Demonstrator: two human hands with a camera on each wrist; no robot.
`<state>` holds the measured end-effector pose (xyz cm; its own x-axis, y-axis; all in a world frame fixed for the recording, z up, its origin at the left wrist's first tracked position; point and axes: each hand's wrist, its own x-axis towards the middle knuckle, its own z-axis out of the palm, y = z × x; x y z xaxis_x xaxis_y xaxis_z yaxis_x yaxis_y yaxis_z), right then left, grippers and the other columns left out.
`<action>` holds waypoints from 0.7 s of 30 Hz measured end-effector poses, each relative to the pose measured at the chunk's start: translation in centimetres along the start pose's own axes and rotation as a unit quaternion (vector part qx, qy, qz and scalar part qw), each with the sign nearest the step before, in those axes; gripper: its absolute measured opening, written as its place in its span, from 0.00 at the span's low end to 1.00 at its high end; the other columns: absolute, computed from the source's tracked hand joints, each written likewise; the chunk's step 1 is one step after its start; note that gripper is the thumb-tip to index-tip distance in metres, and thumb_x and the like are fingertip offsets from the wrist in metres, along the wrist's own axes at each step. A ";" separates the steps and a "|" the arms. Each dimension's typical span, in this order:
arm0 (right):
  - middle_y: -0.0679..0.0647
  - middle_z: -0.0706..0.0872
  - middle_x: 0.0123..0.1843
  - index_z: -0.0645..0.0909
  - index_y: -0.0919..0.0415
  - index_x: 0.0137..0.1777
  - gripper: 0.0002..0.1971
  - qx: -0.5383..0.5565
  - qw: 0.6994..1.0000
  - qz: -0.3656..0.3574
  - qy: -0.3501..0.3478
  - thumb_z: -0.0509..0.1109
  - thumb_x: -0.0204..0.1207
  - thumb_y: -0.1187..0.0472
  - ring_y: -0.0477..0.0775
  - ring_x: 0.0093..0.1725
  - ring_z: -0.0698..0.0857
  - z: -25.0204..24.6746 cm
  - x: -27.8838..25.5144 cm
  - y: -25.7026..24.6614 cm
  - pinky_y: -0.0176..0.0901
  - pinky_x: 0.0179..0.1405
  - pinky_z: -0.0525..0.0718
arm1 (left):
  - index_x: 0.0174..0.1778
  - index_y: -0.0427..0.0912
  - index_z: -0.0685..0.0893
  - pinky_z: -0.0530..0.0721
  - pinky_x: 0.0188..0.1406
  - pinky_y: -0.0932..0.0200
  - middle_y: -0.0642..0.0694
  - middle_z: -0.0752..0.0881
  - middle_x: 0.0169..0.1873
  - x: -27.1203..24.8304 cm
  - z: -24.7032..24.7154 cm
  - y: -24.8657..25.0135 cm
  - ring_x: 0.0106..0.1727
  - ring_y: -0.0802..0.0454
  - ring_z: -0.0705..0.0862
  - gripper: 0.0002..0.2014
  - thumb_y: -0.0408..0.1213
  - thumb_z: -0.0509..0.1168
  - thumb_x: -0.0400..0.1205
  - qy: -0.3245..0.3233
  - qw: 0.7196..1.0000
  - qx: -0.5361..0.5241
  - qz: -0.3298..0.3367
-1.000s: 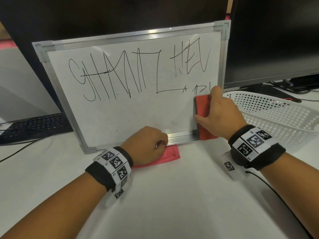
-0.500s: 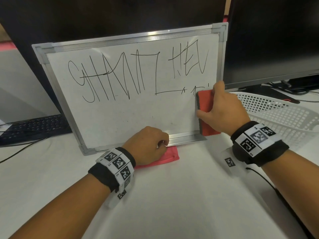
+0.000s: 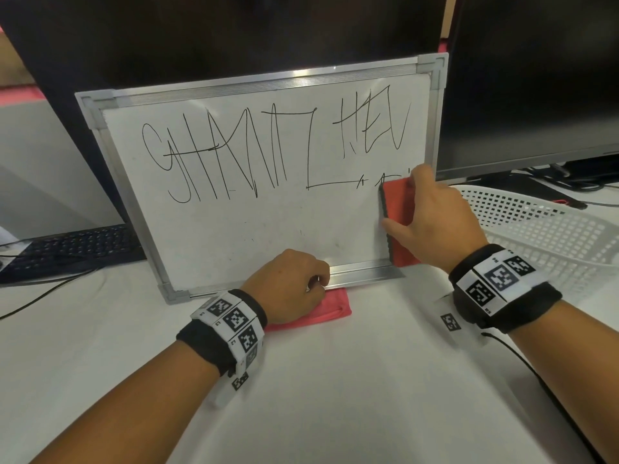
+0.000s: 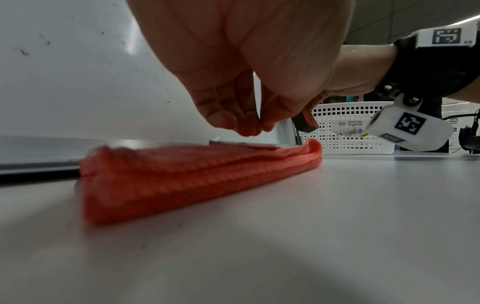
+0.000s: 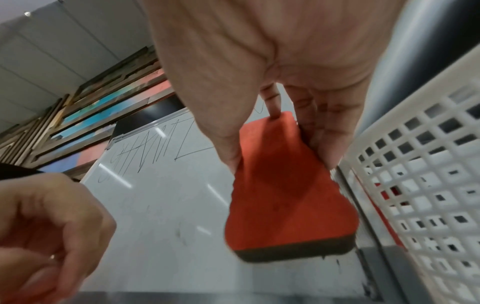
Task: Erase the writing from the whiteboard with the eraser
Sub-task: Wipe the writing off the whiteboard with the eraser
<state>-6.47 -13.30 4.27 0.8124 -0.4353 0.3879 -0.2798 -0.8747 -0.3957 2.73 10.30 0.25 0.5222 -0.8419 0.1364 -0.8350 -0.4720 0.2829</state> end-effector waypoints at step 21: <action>0.60 0.82 0.59 0.68 0.53 0.69 0.32 0.028 0.998 -0.043 0.029 0.78 0.72 0.41 0.61 0.49 0.82 0.1 0.6 0.3 0.52 0.44 0.83 | 0.52 0.47 0.89 0.84 0.44 0.55 0.52 0.86 0.39 0.1 0.0 -0.2 0.38 0.54 0.81 0.09 0.36 0.64 0.81 0.001 1.000 -0.012 -0.013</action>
<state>-5.97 -13.83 4.29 0.8010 -0.3723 0.4688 -0.1799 -0.8966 -0.4046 2.96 10.36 0.19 0.5436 -0.8292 0.1299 -0.8168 -0.4870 0.3094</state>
